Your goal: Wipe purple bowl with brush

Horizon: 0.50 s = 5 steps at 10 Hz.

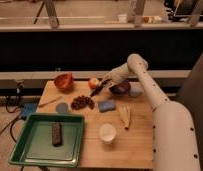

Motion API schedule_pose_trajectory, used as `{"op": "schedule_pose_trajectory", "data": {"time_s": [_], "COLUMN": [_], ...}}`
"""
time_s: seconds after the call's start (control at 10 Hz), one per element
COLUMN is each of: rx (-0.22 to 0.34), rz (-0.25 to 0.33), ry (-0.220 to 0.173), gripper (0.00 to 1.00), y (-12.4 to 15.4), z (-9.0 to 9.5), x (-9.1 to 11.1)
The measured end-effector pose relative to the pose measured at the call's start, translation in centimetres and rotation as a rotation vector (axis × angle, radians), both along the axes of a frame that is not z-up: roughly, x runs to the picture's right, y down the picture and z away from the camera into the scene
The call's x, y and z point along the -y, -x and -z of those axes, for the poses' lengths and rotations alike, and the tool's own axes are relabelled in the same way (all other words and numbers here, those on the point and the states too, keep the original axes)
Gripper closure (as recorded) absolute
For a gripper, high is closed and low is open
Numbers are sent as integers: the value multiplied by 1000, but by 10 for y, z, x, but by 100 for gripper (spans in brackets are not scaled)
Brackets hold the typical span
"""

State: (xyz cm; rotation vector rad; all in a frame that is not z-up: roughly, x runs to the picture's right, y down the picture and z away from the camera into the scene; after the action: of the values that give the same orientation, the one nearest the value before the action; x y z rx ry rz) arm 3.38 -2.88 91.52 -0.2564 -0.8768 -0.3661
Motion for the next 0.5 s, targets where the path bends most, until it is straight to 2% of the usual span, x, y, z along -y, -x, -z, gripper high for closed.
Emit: {"op": "schedule_pose_trajectory", "data": {"time_s": [0.2, 0.5], "rx": [13, -8], "rz": [17, 6], "ry": [3, -4], "gripper": [100, 100], "y": [-1, -29], "z": [7, 18], "x": [-7, -10]}}
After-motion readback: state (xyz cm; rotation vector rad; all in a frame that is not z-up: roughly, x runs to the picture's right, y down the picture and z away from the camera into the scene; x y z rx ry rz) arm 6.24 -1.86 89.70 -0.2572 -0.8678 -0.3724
